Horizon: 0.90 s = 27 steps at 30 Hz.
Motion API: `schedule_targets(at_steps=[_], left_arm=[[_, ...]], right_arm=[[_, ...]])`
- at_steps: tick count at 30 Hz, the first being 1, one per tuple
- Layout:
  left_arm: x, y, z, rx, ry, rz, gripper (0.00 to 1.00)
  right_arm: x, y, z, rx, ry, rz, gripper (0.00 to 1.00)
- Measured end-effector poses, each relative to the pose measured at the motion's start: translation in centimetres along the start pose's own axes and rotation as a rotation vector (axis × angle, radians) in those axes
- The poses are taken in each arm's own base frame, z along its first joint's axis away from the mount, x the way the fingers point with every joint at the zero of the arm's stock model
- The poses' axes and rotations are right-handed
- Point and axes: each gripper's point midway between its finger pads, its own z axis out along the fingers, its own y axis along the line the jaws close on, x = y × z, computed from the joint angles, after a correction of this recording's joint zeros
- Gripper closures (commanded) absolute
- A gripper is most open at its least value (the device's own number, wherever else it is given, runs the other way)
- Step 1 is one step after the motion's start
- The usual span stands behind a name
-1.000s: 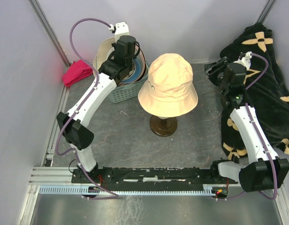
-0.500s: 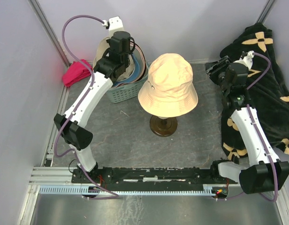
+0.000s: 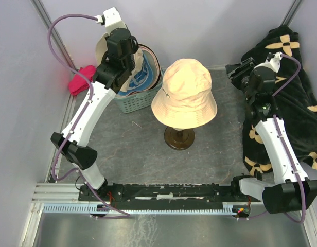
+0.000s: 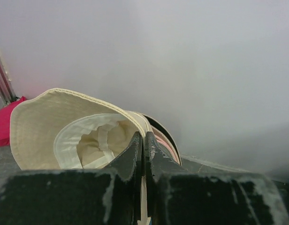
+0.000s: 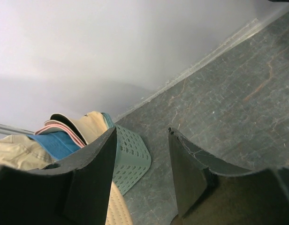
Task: Stack the hats
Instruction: Pick up the hat from the bin.
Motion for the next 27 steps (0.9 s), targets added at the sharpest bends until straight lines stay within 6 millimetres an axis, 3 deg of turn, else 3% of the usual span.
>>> schedule_targets(at_steps=[9,16,22,27], left_arm=[[-2.2,-0.1,0.1,-0.015,-0.072,-0.059,0.97],[-4.5,-0.5,-0.1,-0.003,-0.129,-0.114,0.97],[-9.0,-1.4,-0.7,0.035,-0.221,-0.204,0.97],[-11.7,-2.0,-1.3,0.07,-0.283,-0.269,0.97]], right_arm=[[-2.5,4.2,-1.3,-0.133,-0.019,-0.05,0.44],[-5.0,10.0,-3.9,-0.307,-0.042,-0.108,0.44],[-6.4,15.1,-6.4,-0.464,-0.047,-0.131,0.43],[-6.4,20.3,-8.8,-0.626,-0.014,-0.132,0.43]])
